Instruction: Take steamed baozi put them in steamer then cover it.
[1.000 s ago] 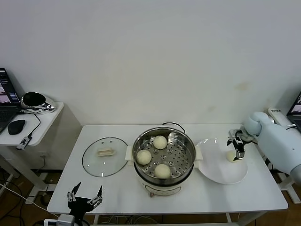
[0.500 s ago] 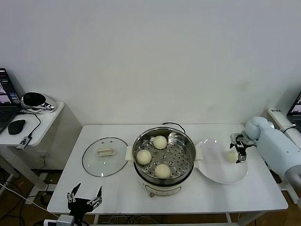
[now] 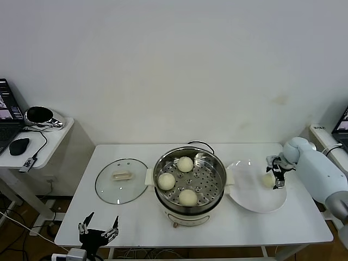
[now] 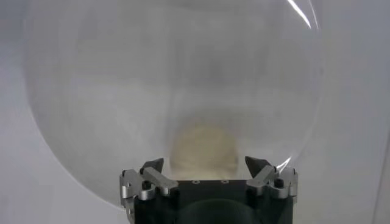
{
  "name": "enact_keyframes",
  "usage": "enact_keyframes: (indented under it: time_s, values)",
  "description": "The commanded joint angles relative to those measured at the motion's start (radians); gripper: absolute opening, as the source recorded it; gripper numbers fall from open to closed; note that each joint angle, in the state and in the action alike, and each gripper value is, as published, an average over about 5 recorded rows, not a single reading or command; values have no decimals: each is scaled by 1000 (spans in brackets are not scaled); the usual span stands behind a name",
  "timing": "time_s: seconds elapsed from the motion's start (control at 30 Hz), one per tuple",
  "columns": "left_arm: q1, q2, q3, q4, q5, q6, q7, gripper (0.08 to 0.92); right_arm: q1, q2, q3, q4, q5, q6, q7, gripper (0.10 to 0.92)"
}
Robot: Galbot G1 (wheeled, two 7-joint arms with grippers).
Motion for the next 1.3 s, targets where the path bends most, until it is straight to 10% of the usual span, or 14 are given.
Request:
enact_keyframes:
  time_s: [0.03,0.33,0.8,1.3]
  values:
    - [1,0,0,1,0,0,-1,823,0,6,3,-18,-4,2,5,823]
    - [4,-1,3,2,0,-2,-1,823,8,7,-1,-13,15,-3,-5,819]
    - [0,-1,5,6,-1,-2,-3,823,32,-20,-24,35,64,-36,-24,587]
    - [-34,11,14,16,0,-2,-2,823,384,-219,-447,493,579,-274,-66,549]
